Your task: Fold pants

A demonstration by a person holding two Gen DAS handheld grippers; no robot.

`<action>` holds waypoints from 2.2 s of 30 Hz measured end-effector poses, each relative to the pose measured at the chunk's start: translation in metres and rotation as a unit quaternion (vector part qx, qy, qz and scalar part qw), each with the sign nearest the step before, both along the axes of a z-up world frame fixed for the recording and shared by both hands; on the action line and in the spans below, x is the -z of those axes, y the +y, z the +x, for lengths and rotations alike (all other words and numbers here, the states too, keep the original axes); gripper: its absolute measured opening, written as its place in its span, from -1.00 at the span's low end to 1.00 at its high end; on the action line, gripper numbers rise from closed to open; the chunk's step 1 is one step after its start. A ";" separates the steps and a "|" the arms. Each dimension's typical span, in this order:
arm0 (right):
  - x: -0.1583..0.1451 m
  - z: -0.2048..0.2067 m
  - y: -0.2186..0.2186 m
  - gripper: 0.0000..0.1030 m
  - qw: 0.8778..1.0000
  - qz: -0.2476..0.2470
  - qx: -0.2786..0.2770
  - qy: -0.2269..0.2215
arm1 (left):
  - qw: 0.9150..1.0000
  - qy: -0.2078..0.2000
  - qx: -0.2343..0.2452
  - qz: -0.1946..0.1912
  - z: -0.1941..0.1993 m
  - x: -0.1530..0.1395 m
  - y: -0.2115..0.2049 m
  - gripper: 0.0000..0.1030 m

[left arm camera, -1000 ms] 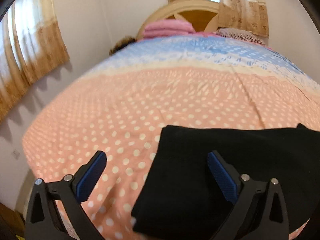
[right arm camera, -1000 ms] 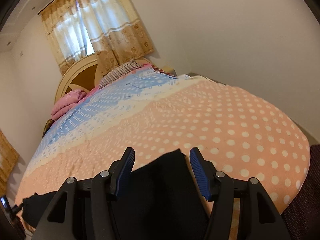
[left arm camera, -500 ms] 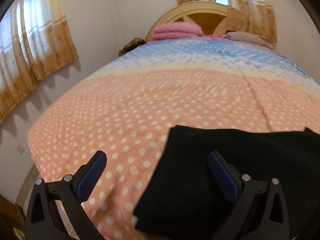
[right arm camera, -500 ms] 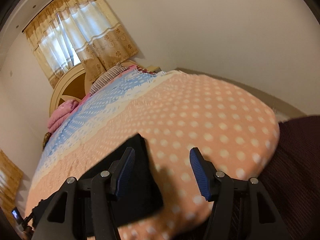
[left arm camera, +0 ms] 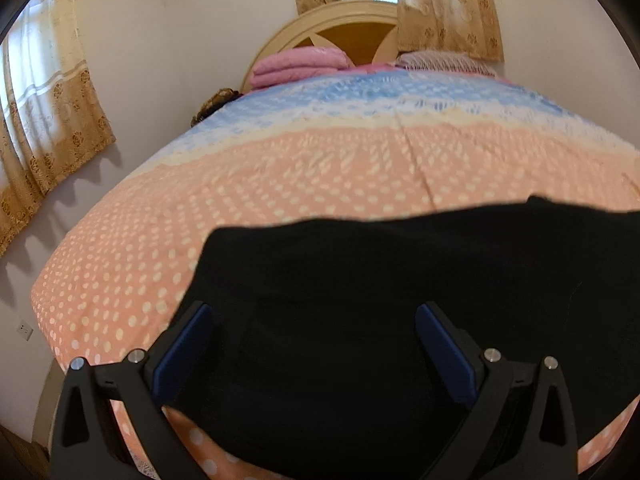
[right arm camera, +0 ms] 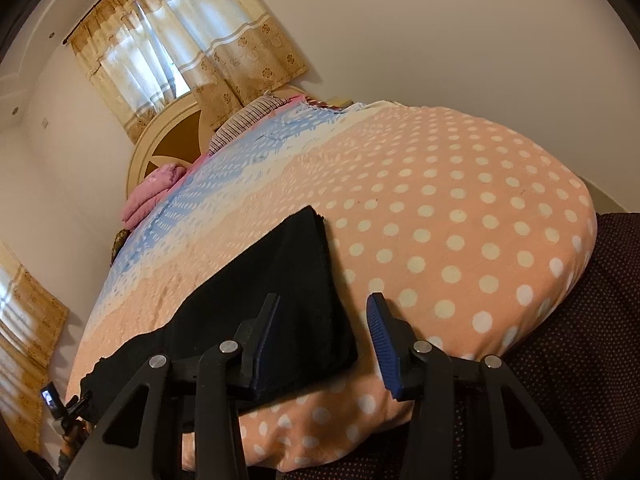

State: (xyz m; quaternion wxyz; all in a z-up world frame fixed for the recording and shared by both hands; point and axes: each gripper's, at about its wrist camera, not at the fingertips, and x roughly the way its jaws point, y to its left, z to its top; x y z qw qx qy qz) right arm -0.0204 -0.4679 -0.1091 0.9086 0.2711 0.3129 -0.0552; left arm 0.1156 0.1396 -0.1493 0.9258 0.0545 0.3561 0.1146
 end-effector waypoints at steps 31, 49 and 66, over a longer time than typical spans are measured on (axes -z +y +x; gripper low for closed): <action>-0.090 0.011 0.156 -0.78 0.975 -0.137 -0.122 -0.128 | 0.998 0.014 -0.012 -0.053 -0.006 -0.006 0.009 1.00; -0.041 0.072 0.300 -0.85 0.945 -0.141 -0.282 -0.092 | 0.996 -0.022 0.050 -0.077 -0.018 -0.046 -0.030 1.00; -0.008 0.062 0.281 -0.27 0.934 -0.134 -0.329 -0.028 | 0.958 0.035 0.267 -0.101 -0.002 -0.057 -0.180 1.00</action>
